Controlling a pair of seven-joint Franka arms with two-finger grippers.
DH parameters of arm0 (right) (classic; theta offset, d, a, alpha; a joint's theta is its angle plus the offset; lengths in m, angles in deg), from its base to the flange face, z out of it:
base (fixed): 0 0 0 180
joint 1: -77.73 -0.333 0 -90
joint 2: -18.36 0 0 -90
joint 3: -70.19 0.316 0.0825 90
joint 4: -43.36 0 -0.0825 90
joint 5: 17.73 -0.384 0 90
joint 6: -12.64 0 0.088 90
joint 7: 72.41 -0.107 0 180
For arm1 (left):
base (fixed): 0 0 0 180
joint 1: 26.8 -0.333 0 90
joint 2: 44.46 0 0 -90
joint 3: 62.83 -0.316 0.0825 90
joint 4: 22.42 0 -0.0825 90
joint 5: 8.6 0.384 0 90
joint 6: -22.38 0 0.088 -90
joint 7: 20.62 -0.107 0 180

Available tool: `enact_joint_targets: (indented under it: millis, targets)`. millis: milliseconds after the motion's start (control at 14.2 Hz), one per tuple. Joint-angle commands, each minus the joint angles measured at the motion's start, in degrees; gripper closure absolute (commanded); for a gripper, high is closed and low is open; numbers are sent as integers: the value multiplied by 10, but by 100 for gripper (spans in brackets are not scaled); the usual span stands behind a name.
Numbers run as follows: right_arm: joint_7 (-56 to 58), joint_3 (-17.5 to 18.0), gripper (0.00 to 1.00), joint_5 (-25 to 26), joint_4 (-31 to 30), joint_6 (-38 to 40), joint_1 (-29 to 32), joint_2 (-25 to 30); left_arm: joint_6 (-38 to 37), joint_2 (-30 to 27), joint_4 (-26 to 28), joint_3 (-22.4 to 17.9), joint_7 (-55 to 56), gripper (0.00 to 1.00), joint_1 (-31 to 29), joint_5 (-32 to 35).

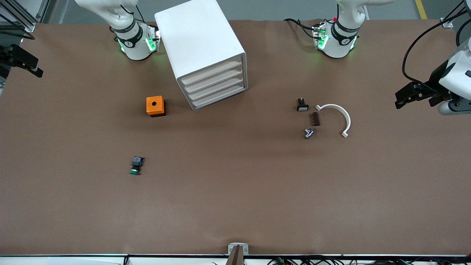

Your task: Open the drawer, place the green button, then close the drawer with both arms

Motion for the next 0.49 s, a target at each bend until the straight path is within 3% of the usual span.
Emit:
enact_joint_targets:
  millis: [0,423]
  targets:
    - [-4,2,0,12,-1,3,-1,8,-13,3,-9,-4,-16,0,1,-5]
    - [-4,2,0,12,-1,3,0,8,-30,4,-8,-4,-10,0,-22,-16]
